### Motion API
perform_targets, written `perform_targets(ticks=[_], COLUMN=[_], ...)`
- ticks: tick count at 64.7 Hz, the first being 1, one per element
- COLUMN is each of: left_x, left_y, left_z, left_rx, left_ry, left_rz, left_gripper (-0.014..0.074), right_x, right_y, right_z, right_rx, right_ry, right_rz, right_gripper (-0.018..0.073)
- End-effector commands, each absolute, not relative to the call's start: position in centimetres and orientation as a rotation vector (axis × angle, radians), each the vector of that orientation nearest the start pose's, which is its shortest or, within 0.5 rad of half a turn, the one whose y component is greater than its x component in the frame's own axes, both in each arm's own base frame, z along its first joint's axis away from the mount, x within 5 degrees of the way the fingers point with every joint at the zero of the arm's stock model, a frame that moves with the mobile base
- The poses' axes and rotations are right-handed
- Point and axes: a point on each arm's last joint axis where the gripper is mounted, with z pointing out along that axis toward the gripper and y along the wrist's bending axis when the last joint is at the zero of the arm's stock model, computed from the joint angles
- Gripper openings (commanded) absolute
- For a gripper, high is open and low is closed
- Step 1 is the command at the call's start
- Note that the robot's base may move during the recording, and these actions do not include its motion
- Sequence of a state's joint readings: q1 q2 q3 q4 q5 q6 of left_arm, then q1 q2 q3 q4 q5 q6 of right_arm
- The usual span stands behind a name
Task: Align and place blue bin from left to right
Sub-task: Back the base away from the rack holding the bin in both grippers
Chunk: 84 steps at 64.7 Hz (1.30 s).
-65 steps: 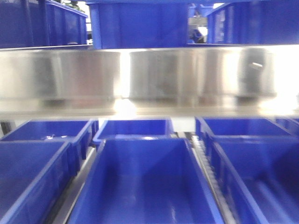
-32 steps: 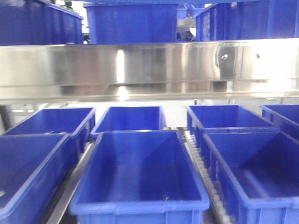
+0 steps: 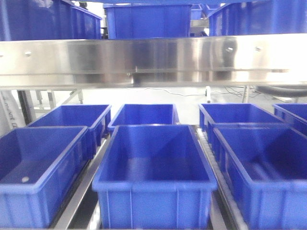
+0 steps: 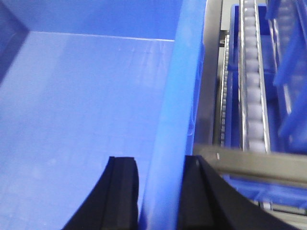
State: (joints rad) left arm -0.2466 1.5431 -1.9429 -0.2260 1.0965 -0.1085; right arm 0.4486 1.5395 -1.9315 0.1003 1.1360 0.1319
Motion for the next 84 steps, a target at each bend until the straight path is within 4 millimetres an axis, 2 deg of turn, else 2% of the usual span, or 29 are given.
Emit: perform_targets(ticks=[1,84], left_x=[29.45,29.45], left_y=[-9.69,-9.69], left_z=[51.0,51.0], left_rx=[0.168,0.168], left_ry=[2.078,2.078], left_rz=[-0.521,-0.521], left_gripper=[-0.0111,-0.0111], right_x=[27.31,27.31], right_y=[14.33,14.33], right_z=[50.5,50.5], right_rx=[-0.36,-0.36], right_ry=[2.094,2.094], right_rz=[0.488,0.488], right_gripper=[-0.0153,-0.0153])
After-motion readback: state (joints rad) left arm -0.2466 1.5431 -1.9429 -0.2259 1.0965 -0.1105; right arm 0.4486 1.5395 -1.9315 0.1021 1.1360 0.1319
